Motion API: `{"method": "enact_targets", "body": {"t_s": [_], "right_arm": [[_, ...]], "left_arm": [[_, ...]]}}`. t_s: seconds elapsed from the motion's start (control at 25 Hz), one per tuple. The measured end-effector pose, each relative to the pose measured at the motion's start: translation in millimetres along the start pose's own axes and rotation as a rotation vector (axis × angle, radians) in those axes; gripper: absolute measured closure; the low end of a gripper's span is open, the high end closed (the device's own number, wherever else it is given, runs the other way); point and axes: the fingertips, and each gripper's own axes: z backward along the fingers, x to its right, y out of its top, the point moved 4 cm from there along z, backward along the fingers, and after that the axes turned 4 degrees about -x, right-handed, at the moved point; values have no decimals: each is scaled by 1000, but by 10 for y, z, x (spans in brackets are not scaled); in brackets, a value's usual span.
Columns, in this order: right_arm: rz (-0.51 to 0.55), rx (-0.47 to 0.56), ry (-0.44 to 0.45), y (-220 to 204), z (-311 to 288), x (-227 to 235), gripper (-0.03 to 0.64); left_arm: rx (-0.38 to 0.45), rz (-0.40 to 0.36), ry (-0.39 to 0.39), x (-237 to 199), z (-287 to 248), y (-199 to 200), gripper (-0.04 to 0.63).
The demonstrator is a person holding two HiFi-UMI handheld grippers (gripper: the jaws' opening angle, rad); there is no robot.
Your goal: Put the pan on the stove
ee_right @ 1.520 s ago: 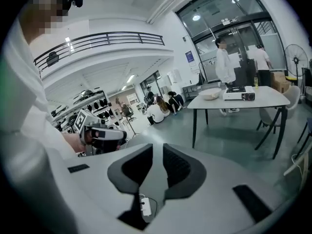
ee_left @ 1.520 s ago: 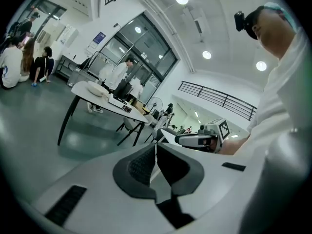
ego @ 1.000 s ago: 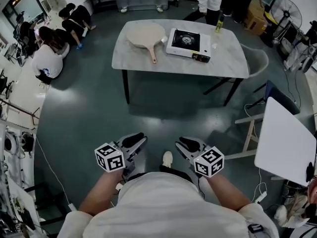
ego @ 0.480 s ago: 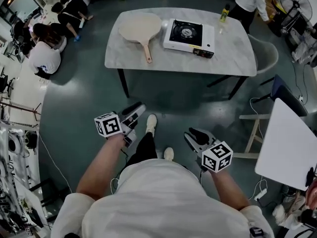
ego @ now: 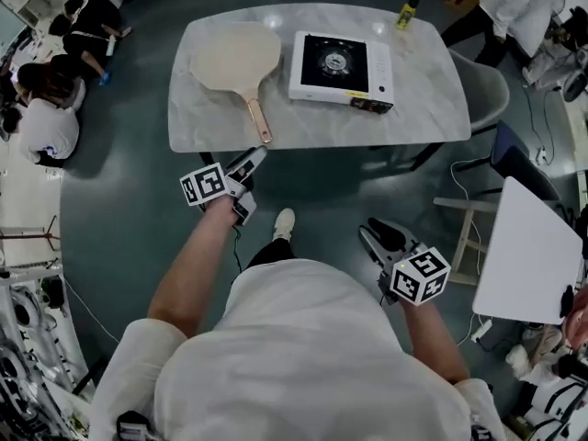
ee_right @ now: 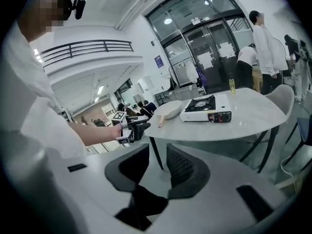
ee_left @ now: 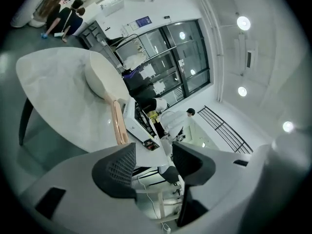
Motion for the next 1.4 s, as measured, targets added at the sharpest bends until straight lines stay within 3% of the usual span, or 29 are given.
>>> {"method": "enact_targets", "body": {"t_s": [0.32, 0.72, 0.84, 0.88, 1.12, 1.4], "right_arm": [[-89, -18, -86, 429, -406, 195, 500], [-161, -44, -212, 580, -527, 304, 503], [-170, -49, -241, 604, -514, 302, 505], [-173, -47, -249, 608, -509, 299, 505], [-194, -45, -283, 610, -470, 312, 506], [-200, -54, -278, 614, -524, 352, 508]], "left_arm": [[-29, 150, -9, -776, -669, 536, 337], [-33, 324, -152, -1179, -1271, 707, 356], [-53, 319, -215, -1134, -1359, 737, 511], [-66, 315, -224, -1111, -1379, 737, 531], [-94, 258, -215, -1026, -1354, 760, 529], [-92, 236, -270, -820, -1282, 942, 520]]}}
